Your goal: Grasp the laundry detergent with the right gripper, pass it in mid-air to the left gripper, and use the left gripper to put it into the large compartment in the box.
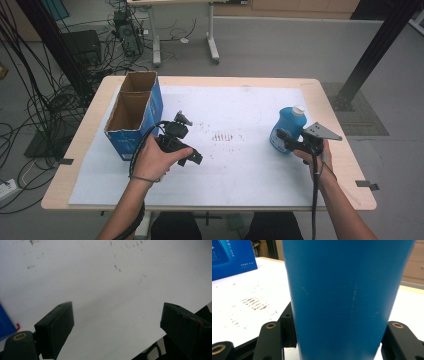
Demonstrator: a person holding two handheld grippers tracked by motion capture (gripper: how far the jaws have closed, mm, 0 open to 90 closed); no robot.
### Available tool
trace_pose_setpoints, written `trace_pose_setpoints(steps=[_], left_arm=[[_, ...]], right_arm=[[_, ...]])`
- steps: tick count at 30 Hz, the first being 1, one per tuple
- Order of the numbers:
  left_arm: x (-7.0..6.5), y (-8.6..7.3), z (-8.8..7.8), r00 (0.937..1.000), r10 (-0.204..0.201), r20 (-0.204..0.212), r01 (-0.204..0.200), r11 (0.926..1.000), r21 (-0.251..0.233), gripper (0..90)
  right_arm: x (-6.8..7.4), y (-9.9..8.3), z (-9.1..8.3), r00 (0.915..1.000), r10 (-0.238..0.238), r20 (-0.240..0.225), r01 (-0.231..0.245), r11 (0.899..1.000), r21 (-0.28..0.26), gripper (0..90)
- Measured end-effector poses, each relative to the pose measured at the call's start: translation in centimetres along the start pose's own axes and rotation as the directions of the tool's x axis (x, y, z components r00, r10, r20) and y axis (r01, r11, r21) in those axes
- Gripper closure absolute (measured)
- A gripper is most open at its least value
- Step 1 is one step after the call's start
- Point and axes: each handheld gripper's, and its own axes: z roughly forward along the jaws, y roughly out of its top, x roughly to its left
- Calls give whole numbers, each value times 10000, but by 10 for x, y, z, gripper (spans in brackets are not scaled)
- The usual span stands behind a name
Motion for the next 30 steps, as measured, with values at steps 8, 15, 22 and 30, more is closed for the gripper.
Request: trace_pose_setpoints(steps=[8,15,22,30], left_arm=[[0,-1,0,10000,-9,-8,9,10000,-6,121],[0,0,-1,10000,23,-23,-23,10000,16,121],[0,0,-1,10000,22,-27,-22,10000,19,121],[0,0,-1,10000,25,-32,-25,10000,14,122]], right_arm=[[-1,0,0,10000,-14,-34,14,10000,-26,441],[-1,-1,0,10000,-42,-39,42,10000,-79,442],[-1,-1,0,10000,-85,-53,84,9999,-93,442],[-1,-1,0,10000,-55,-55,55,9999,-91,442]])
